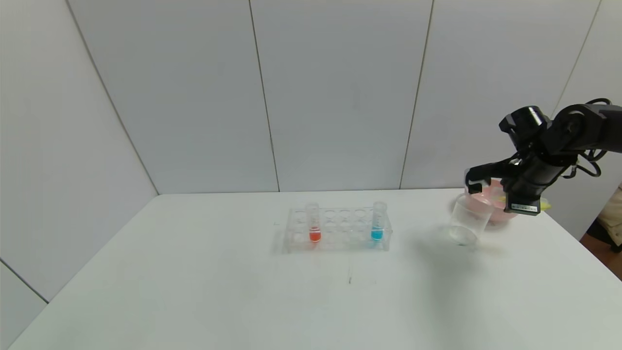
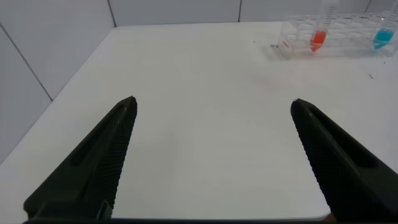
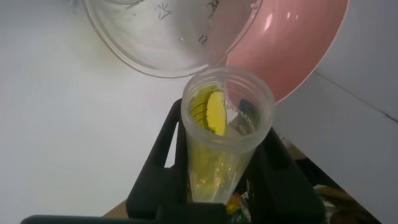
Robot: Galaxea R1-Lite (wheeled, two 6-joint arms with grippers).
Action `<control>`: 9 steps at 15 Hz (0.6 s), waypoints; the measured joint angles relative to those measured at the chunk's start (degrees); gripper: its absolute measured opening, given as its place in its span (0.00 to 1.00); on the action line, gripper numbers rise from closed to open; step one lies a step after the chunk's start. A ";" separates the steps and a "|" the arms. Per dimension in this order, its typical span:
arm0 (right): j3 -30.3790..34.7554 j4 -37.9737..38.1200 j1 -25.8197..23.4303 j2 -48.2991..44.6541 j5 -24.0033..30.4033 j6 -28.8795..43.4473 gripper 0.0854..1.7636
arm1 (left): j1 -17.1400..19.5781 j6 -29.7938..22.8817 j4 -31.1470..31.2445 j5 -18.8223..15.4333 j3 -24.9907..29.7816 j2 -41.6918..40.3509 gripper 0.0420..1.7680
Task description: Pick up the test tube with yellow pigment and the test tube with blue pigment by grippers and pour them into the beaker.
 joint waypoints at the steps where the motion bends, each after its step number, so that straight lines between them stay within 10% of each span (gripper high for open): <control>1: 0.00 -0.28 0.22 0.07 -0.66 -0.07 0.30 | 0.00 0.00 0.00 0.00 0.00 0.00 1.00; 9: 0.00 -2.12 1.41 0.35 -6.18 -1.58 0.30 | 0.02 0.00 0.00 0.00 0.00 0.00 1.00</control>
